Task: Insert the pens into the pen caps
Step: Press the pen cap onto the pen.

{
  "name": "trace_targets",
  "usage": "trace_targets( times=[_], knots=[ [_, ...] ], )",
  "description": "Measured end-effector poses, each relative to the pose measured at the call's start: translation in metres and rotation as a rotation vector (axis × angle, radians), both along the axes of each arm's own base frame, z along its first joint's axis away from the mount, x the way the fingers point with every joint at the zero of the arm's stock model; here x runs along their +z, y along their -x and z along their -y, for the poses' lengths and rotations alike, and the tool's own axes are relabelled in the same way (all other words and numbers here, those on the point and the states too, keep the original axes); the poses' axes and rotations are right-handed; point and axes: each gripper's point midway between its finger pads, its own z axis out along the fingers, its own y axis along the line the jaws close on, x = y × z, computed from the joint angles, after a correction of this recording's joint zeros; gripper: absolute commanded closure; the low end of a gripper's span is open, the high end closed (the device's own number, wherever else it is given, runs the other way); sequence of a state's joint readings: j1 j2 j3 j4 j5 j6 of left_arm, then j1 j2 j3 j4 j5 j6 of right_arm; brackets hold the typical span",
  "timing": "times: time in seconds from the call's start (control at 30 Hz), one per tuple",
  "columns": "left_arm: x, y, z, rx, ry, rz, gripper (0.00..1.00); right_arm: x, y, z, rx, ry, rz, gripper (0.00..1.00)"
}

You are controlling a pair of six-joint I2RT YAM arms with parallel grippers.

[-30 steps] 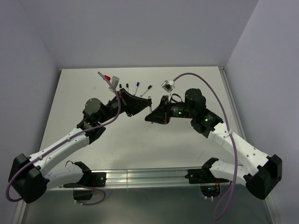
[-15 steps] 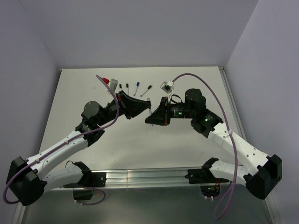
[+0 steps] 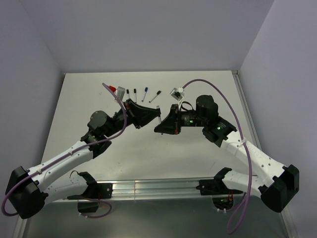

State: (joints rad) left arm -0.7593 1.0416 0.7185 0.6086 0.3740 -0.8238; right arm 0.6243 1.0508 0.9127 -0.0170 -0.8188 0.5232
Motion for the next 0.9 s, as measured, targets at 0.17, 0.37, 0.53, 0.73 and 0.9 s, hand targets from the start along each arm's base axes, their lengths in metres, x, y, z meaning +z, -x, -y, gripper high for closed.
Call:
trace_targets(
  times=[0.17,0.37,0.53,0.73,0.9],
  knots=[
    [-0.0040,0.0028,0.0011,0.014,0.005,-0.011,1.00,-0.0022,0.0032,0.0015,0.005,0.006,-0.013,1.00],
    [-0.0044,0.0053,0.0003,0.030,0.018,-0.013,1.00,-0.0024,0.0056,0.0016,0.018,0.006,-0.017,1.00],
    [-0.0053,0.0057,0.0005,0.043,0.023,-0.019,1.00,-0.0032,0.0064,0.0018,0.021,0.008,-0.022,1.00],
    [-0.0056,0.0069,-0.0013,0.060,0.014,-0.026,1.00,-0.0045,0.0090,0.0010,0.039,0.010,-0.027,1.00],
    [-0.0022,0.0045,-0.0040,0.091,-0.032,-0.031,0.87,-0.0050,0.0084,-0.0034,0.038,0.018,-0.001,1.00]
  ],
)
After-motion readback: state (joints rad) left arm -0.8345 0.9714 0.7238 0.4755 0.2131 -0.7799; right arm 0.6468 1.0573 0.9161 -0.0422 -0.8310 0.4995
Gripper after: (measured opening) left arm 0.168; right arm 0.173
